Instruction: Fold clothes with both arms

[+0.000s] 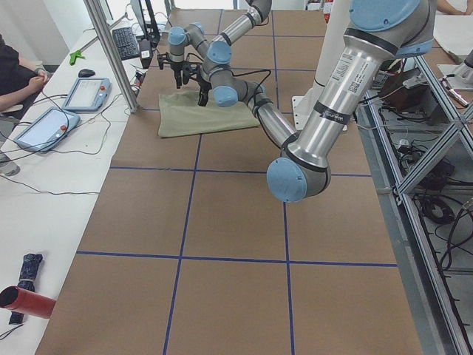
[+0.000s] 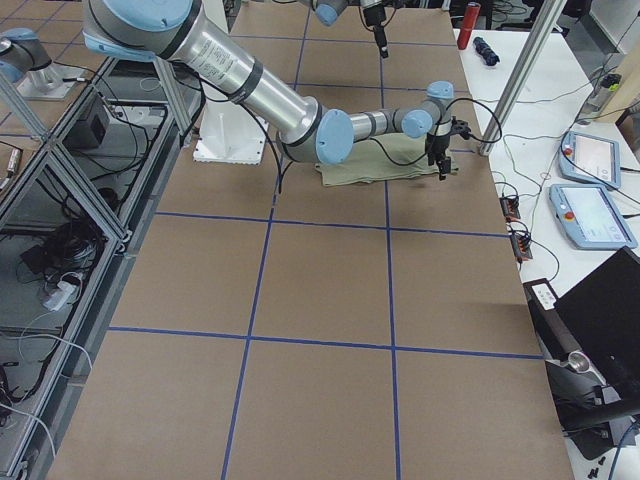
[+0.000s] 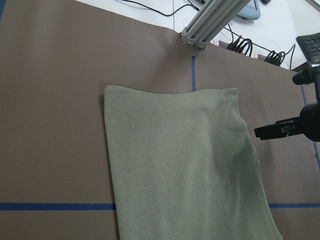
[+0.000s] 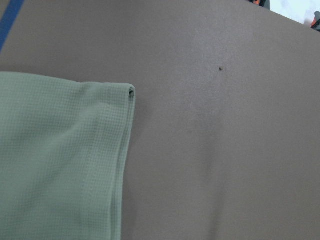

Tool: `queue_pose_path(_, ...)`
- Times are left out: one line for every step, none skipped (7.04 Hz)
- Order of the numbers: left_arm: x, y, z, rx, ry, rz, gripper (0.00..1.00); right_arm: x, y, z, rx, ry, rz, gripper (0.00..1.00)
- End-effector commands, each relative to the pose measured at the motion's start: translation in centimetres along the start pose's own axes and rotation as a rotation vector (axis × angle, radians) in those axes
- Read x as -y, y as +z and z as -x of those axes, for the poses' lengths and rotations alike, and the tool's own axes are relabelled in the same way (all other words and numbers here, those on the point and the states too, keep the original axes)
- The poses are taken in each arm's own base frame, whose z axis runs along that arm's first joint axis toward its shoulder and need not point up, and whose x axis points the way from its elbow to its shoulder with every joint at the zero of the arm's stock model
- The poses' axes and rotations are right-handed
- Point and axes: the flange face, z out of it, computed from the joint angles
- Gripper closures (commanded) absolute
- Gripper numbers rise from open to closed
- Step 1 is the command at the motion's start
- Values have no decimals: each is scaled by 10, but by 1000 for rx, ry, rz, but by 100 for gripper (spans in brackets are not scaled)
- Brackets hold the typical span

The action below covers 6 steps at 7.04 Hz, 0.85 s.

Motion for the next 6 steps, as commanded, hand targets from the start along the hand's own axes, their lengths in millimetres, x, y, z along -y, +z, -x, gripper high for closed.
queue_pose_path(-45, 26, -16, -8, -122, 97, 0, -14, -42, 3, 79, 0, 4, 0)
queue_pose_path(-73, 42, -24, 1, -228, 132, 0, -38, -65, -2, 82, 2, 13, 0)
queue_pose_path(-109, 64, -32, 20, -303, 134, 0, -61, -77, -7, 117, 3, 42, 0)
queue_pose_path(-144, 80, -38, 41, -385, 154, 0, -81, -90, -15, 144, 0, 44, 0)
queue_pose_path(-170, 91, -41, 74, -466, 186, 0, -92, -100, -22, 141, 11, 62, 0)
queue_pose_path(-212, 111, -45, 152, -497, 201, 0, -106, -107, -29, 145, 25, 67, 0)
